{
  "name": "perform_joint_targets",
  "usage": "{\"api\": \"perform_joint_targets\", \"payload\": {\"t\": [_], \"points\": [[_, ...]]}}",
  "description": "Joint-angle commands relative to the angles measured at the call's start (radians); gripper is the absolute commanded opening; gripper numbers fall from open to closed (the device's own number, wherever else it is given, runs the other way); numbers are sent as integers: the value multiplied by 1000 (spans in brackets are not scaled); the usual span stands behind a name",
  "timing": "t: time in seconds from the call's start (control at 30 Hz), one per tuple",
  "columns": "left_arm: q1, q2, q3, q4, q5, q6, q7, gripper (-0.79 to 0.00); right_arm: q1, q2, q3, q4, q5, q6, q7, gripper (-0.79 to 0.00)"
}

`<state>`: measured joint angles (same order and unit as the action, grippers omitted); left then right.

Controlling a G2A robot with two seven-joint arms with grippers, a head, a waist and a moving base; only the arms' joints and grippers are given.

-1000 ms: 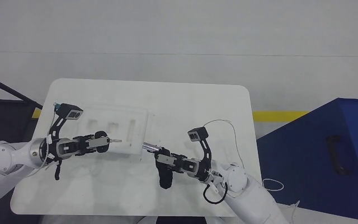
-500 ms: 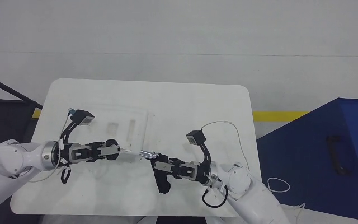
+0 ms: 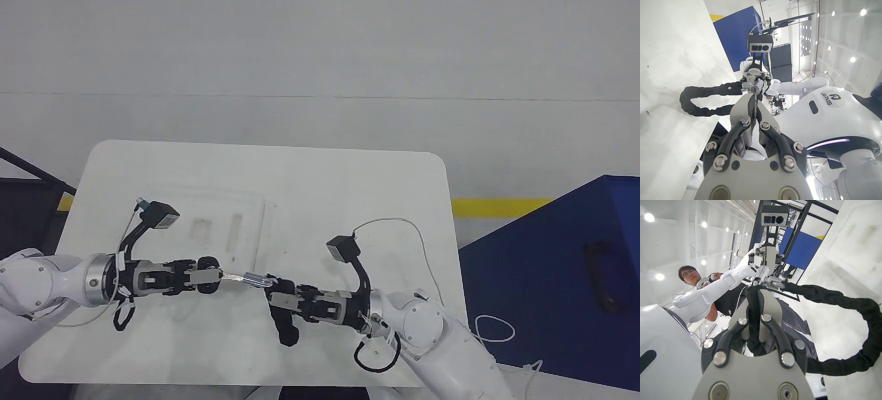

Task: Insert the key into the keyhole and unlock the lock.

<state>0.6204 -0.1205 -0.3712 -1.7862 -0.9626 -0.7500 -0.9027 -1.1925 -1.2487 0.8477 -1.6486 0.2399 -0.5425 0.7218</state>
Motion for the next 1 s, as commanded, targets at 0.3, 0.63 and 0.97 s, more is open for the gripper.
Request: {"api": "perform_joint_targets", "payload": {"t": [0.3,0.63,0.97], "points": [[31,-7,-38,5,7,12,-15,-785,2,-1,1,-8,2,2,19,-785],[58,-15,-70,10,-2,10,-48,-785,10,-5,-7,-2,14,9,27,-785],[88,-19,-107,22,-15,12,-72,-785,22,-6,1,8,41,6,52,-785]]}}
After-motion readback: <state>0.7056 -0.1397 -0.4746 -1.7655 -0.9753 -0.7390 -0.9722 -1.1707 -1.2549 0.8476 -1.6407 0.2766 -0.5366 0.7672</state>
